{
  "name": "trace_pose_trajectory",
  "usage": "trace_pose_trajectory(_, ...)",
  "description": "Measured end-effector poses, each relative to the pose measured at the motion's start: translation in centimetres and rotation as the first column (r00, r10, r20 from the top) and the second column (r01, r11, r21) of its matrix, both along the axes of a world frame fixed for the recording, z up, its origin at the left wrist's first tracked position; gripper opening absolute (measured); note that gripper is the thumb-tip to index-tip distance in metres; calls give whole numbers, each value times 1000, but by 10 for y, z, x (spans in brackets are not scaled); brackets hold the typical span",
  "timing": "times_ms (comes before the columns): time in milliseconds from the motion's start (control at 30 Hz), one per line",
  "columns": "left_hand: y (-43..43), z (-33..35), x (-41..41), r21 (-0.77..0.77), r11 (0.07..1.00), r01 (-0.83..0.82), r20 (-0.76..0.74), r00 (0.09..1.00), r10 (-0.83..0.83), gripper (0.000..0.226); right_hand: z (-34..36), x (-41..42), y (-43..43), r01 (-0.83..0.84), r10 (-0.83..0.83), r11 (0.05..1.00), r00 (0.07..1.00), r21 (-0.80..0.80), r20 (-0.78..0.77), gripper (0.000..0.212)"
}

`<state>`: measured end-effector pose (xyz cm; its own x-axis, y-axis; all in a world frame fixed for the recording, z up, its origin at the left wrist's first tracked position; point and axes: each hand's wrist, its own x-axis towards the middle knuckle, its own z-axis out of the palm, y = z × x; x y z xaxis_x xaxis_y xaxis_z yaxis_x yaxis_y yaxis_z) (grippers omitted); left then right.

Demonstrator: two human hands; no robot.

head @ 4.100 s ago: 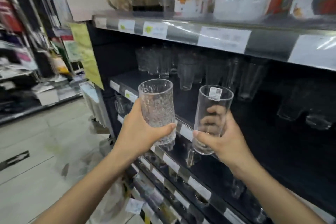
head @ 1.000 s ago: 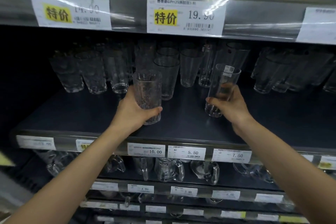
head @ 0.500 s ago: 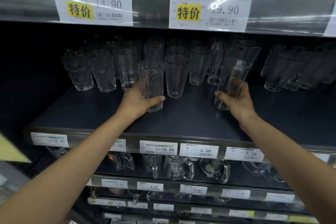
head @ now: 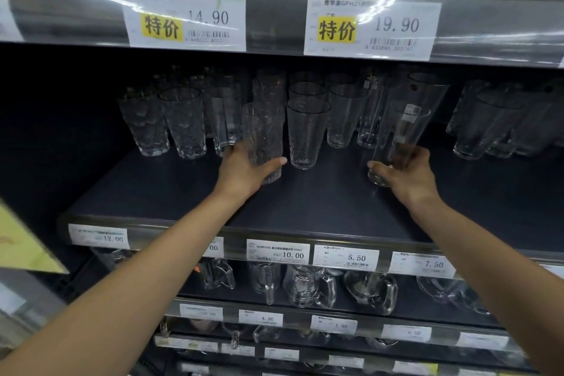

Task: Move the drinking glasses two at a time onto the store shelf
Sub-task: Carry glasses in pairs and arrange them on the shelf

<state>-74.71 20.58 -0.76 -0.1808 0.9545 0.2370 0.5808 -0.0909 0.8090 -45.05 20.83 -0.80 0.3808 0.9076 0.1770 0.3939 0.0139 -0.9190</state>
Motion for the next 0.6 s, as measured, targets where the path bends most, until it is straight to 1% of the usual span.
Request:
trace_pose_trajectory(33, 3, -1, 1, 9, 1000, -18, 1, 1000, 18, 100, 0, 0, 1, 5, -5, 1000, 1000, -1, 4, 77)
trace_pose_trajectory(67, 5, -1, 1, 13, 1000, -25, 12, 1000, 25, 99, 1, -1, 2, 10, -10, 1000, 1000, -2, 7, 75)
trace_pose_trajectory(167, 9, 0, 4, 30, 998, -56, 102, 993, 53, 85, 0, -1, 7, 28, -28, 1000, 999, 1, 24, 72)
trace_pose_trajectory(233, 14, -2, 3, 53, 995, -82, 120, 990, 75, 85, 0, 0, 10, 22, -22, 1000, 999, 3, 41, 70)
trace_pose_trajectory(333, 22, -5, 4, 87, 992, -95, 94, 992, 87, 79, 0, 1, 15, 15, -16, 1000, 998, 20, 62, 67)
trace_pose_trajectory(500, 29, -7, 2, 144, 986, -89, 0, 996, 90, 68, -4, 3, 26, 16, -19, 999, 995, 34, 100, 64)
trace_pose_trajectory(600, 34, -7, -1, 148, 985, -89, -45, 994, 97, 65, -4, 4, 30, 15, -16, 1000, 996, 14, 92, 67)
